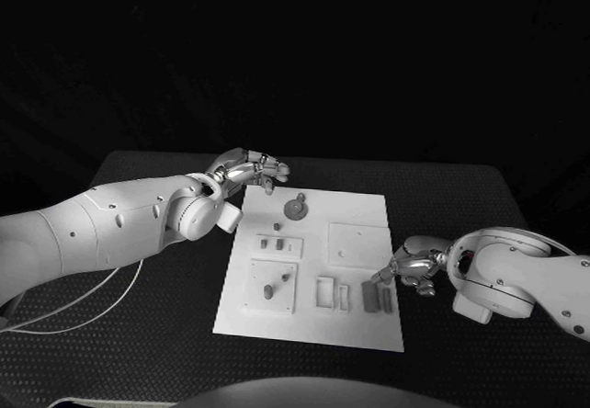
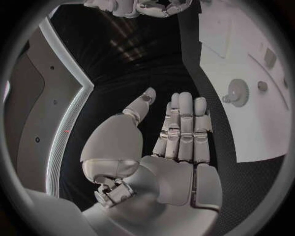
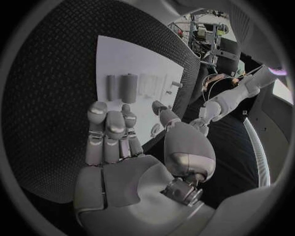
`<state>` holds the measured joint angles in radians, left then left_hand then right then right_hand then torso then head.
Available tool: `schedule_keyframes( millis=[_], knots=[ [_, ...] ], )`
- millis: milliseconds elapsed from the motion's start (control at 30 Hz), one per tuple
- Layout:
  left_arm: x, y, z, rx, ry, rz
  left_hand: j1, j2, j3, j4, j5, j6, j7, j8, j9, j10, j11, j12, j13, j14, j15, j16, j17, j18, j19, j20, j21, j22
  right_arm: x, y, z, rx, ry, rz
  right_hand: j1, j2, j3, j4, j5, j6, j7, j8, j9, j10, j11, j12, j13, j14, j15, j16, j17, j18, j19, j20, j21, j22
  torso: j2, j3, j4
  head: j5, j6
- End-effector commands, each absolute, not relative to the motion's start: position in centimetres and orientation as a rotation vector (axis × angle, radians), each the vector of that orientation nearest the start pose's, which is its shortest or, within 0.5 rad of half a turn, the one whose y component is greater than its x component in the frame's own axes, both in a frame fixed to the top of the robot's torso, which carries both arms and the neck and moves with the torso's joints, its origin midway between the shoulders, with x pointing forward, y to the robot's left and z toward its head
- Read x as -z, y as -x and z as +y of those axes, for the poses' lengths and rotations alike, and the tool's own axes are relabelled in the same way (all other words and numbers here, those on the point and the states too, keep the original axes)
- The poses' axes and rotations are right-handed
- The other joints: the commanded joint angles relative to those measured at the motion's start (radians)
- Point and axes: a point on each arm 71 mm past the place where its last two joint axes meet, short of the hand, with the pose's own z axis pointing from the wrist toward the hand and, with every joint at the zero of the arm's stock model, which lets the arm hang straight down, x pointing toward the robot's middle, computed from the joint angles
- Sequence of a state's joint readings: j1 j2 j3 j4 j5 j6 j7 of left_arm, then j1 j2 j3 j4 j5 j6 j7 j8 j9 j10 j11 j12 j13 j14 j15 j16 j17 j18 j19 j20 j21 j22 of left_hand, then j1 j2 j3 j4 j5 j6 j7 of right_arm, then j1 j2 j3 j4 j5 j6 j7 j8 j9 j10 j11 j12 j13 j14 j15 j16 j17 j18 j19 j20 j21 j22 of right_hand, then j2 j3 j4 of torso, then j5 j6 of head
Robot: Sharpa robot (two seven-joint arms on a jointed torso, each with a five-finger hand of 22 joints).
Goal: Assemble the parts on the task board
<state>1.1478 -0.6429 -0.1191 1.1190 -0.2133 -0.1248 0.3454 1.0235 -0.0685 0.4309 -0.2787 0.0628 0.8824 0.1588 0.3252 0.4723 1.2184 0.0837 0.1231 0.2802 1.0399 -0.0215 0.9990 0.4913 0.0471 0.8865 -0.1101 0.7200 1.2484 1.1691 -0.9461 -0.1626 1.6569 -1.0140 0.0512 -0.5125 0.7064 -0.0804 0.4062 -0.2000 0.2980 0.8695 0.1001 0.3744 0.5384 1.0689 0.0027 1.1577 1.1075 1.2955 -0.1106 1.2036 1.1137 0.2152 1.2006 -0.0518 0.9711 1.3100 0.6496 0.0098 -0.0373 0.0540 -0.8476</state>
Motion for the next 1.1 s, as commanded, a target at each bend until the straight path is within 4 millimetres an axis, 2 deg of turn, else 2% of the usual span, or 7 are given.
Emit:
schedule_keyframes(
  millis=[33,67,100,200,667,933,1100],
  knots=[
    [25.6,-52.9,21.4,1.4,0.941,1.667,-0.012,-0.001,-0.004,0.0,-0.005,-0.004,0.003,-0.004,-0.001,-0.004,0.004,0.006,0.0,-0.003,0.003,-0.007,0.001,0.013,-0.001,-0.005,-0.003,0.001,27.6,-41.5,-23.3,-0.353,-0.208,2.505,-0.016,0.004,0.005,0.001,-0.017,0.091,-0.002,-0.008,0.0,-0.01,-0.015,-0.003,0.002,0.0,-0.007,0.0,0.003,0.047,-0.005,0.006,0.006,0.016,-0.001,-0.005,0.0055,-0.015,-0.009],
    [25.6,-52.9,21.3,1.403,0.94,1.668,-0.012,-0.002,-0.004,0.0,-0.005,-0.004,0.003,-0.004,-0.001,-0.004,0.004,0.006,0.0,-0.003,0.003,-0.007,0.001,0.013,-0.001,-0.005,-0.004,0.001,27.7,-41.4,-23.2,-0.35,-0.202,2.508,-0.019,0.005,0.005,0.001,-0.02,0.09,-0.001,-0.01,-0.001,-0.01,-0.015,-0.004,0.003,0.0,-0.007,0.0,0.004,0.047,-0.006,0.006,0.007,0.016,-0.001,-0.0092,0.0142,-0.024,-0.012],
    [25.6,-52.9,21.3,1.405,0.94,1.669,-0.013,-0.002,-0.005,0.0,-0.005,-0.004,0.002,-0.004,-0.001,-0.004,0.004,0.006,0.0,-0.003,0.003,-0.007,0.001,0.013,-0.001,-0.005,-0.004,0.002,27.8,-41.4,-23.2,-0.348,-0.197,2.509,-0.021,0.006,0.006,0.0,-0.023,0.089,-0.001,-0.012,-0.001,-0.01,-0.014,-0.005,0.004,0.0,-0.007,-0.001,0.005,0.047,-0.007,0.006,0.008,0.016,-0.001,-0.0115,0.0187,-0.028,-0.013],
    [25.6,-52.8,21.2,1.407,0.939,1.67,-0.014,-0.003,-0.005,0.001,-0.005,-0.004,0.002,-0.004,-0.001,-0.005,0.004,0.006,-0.001,-0.003,0.003,-0.007,0.001,0.013,-0.001,-0.006,-0.004,0.002,28.1,-41.3,-22.9,-0.341,-0.18,2.514,-0.023,0.008,0.007,-0.002,-0.026,0.088,0.0,-0.014,-0.001,-0.011,-0.013,-0.006,0.005,0.0,-0.006,-0.001,0.006,0.047,-0.007,0.006,0.01,0.016,-0.001,-0.0119,0.0201,-0.028,-0.014],
    [25.6,-52.7,21.2,1.411,0.939,1.672,-0.017,-0.002,-0.005,0.002,-0.005,-0.004,0.002,-0.004,-0.001,-0.006,0.004,0.006,-0.001,-0.003,0.004,-0.008,0.002,0.013,-0.001,-0.006,-0.005,0.002,29.5,-41.0,-21.5,-0.335,-0.139,2.519,-0.028,0.012,0.009,-0.006,-0.03,0.09,0.001,-0.017,-0.001,-0.011,-0.013,-0.009,0.008,0.0,-0.005,-0.002,0.008,0.047,-0.009,0.006,0.012,0.016,-0.001,-0.0136,0.0199,-0.02,-0.023],
    [25.6,-52.7,21.3,1.41,0.939,1.673,-0.018,-0.002,-0.005,0.002,-0.005,-0.005,0.002,-0.004,-0.001,-0.006,0.005,0.006,-0.001,-0.004,0.004,-0.008,0.002,0.013,-0.001,-0.006,-0.006,0.003,30.3,-41.0,-21.2,-0.318,-0.128,2.512,-0.028,0.017,0.013,-0.01,-0.031,0.091,0.001,-0.019,-0.001,-0.011,-0.013,-0.01,0.01,0.001,-0.005,-0.002,0.01,0.047,-0.01,0.006,0.014,0.016,-0.001,-0.0138,0.0203,-0.017,-0.023],
    [25.6,-52.7,21.3,1.413,0.939,1.676,-0.019,-0.002,-0.005,0.003,-0.005,-0.005,0.003,-0.004,-0.001,-0.006,0.005,0.006,-0.001,-0.004,0.004,-0.008,0.002,0.013,-0.001,-0.006,-0.006,0.003,31.3,-40.8,-20.2,-0.338,-0.145,2.491,-0.035,0.018,0.012,-0.013,-0.036,0.093,0.0,-0.02,0.0,-0.009,-0.013,-0.011,0.012,0.001,-0.005,-0.003,0.012,0.047,-0.01,0.007,0.017,0.015,-0.001,-0.0137,0.0193,-0.016,-0.023]
  ],
)
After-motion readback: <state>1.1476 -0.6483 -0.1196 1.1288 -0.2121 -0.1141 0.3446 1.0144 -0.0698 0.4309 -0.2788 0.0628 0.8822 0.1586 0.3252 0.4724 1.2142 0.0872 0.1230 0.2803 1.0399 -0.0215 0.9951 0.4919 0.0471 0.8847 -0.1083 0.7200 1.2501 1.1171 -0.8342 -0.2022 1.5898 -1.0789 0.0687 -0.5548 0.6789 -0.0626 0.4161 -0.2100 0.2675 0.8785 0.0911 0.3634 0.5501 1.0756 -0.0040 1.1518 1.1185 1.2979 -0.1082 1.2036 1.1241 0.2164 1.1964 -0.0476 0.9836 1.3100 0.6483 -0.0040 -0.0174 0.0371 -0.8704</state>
